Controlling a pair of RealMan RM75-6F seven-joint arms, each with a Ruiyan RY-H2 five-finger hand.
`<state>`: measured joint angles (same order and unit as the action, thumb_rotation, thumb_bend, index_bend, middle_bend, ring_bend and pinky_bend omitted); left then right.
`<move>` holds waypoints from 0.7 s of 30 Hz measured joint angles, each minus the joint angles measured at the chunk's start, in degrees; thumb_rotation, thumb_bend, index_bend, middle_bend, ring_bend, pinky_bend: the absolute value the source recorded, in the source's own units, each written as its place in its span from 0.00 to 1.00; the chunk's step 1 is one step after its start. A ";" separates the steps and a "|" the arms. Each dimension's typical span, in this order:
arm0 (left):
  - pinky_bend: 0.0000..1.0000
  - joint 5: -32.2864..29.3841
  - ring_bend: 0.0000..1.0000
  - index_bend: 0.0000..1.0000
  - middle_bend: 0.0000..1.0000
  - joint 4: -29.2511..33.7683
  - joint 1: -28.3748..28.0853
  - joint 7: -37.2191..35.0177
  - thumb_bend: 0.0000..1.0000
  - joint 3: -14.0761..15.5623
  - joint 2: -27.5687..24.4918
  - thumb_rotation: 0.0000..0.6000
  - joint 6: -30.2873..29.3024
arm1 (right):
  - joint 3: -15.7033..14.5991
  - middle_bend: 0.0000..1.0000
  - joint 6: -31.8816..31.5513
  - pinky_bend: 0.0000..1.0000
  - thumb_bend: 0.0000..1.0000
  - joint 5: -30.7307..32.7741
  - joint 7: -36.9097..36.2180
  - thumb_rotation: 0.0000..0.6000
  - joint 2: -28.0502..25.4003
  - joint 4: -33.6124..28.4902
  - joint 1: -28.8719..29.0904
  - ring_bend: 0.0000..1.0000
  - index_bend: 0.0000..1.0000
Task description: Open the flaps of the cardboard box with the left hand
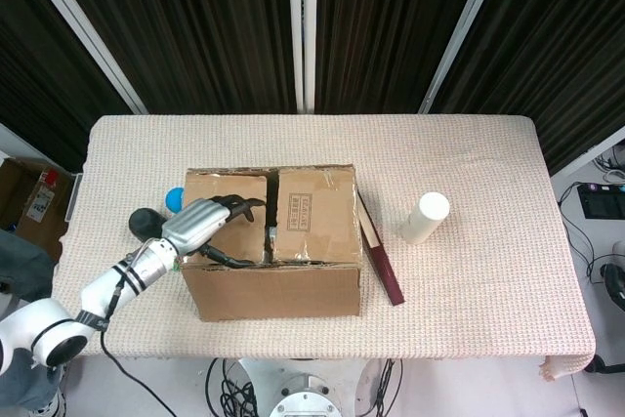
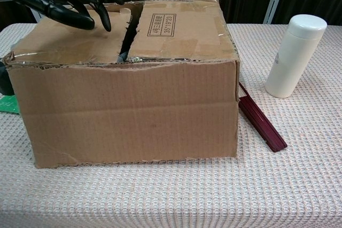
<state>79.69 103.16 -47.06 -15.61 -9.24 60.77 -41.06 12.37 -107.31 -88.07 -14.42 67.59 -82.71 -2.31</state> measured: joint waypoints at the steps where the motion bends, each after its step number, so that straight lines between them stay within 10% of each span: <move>1: 0.22 -0.89 0.13 0.10 0.30 -0.16 -0.41 0.34 0.00 -0.02 0.53 0.40 0.62 | 0.04 0.00 0.04 0.00 0.24 0.17 -0.24 1.00 0.02 0.16 -0.05 0.00 0.00; 21: 0.22 -3.81 0.13 0.04 0.31 1.78 -3.45 -5.82 0.00 -3.56 5.89 0.33 1.06 | 0.63 0.00 2.14 0.00 0.24 2.44 -3.86 1.00 1.08 3.26 -0.07 0.00 0.00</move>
<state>75.88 104.94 -50.50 -21.43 -12.80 66.66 -40.00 13.00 -105.17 -85.63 -18.28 68.67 -79.45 -2.38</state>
